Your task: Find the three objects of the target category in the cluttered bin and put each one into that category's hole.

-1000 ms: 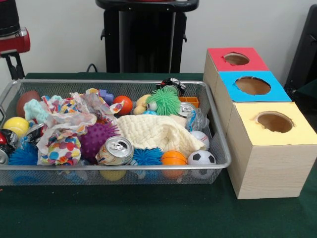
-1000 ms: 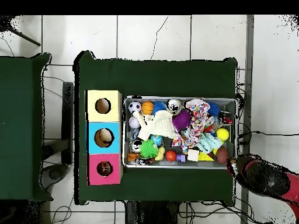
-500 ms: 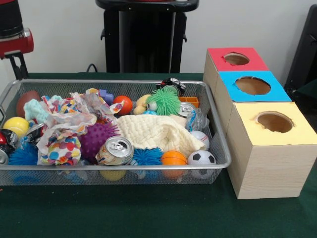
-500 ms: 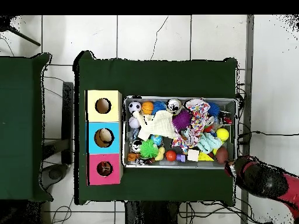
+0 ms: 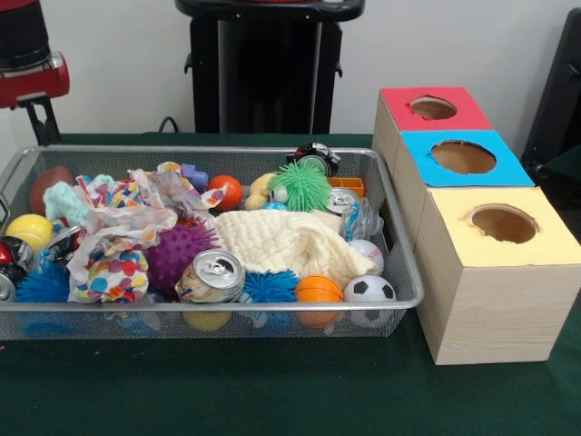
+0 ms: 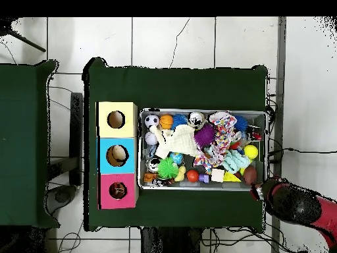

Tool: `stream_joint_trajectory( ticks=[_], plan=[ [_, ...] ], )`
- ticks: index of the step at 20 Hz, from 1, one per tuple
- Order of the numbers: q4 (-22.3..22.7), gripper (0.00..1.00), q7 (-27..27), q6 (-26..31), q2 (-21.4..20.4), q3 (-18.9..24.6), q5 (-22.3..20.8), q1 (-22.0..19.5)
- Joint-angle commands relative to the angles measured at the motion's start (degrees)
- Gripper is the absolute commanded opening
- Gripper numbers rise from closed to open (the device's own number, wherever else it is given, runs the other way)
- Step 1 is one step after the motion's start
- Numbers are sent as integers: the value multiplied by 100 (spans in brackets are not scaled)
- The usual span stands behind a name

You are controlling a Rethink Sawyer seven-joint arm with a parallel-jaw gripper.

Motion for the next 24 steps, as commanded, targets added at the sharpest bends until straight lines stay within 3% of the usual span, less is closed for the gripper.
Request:
stream_joint_trajectory(
  ticks=[1, 4, 5, 18, 24],
  plan=[
    [38, 0, 352, -349, 418, -200, -267, 118],
    [85, 0, 196, -398, 390, -98, -291, 40],
    [94, 100, 142, -404, 385, -61, -293, 20],
    [74, 100, 194, -321, 131, -155, -359, 276],
    [-295, 100, 83, -490, 682, -228, -547, 278]
  ],
)
